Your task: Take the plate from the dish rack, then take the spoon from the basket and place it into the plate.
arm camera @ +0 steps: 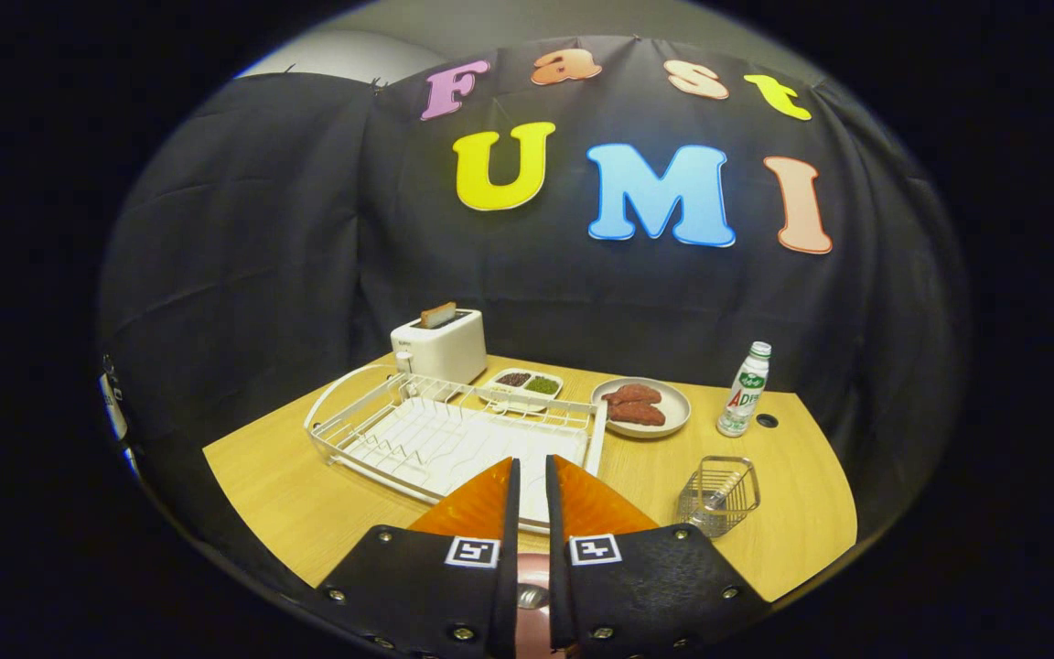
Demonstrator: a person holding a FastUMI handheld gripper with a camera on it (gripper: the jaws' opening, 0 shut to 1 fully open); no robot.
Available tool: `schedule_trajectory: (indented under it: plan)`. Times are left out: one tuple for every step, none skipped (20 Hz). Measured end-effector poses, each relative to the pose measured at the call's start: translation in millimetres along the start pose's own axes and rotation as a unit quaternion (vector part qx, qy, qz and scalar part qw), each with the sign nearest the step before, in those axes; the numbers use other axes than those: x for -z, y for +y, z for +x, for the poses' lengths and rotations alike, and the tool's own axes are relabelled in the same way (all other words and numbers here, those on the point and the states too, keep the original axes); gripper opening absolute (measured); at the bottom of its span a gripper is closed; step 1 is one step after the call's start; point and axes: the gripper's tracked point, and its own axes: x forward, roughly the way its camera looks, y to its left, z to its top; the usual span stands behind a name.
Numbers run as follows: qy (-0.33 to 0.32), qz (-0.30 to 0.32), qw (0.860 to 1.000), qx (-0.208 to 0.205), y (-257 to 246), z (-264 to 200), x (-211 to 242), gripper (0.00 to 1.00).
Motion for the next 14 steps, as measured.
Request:
schedule_trajectory:
  plan:
    - [-0.009, 0.004, 1.000, 0.010, -9, -4, -6, 0.14]
    - [-0.018, 0.007, 1.000, 0.019, -18, -9, -13, 0.14]
    - [-0.029, 0.011, 0.999, 0.030, -28, -14, -21, 0.14]
    - [-0.039, 0.015, 0.998, 0.042, -39, -19, -28, 0.14]
    - [-0.049, 0.019, 0.997, 0.053, -50, -25, -34, 0.14]
    - [-0.059, 0.023, 0.996, 0.065, -62, -31, -41, 0.14]
    - [-0.071, 0.028, 0.994, 0.076, -73, -35, -49, 0.14]
    - [-0.085, 0.034, 0.992, 0.084, -83, -44, -57, 0.16]
    - [-0.097, 0.038, 0.990, 0.091, -91, -46, -62, 0.23]
    - [-0.105, 0.043, 0.989, 0.091, -96, -54, -68, 0.25]
    - [-0.108, 0.046, 0.988, 0.096, -104, -60, -69, 0.47]
    - [-0.110, 0.048, 0.987, 0.111, -117, -66, -69, 0.69]
    - [-0.116, 0.051, 0.984, 0.124, -130, -75, -71, 0.91]
    - [-0.121, 0.057, 0.981, 0.139, -141, -81, -72, 0.94]
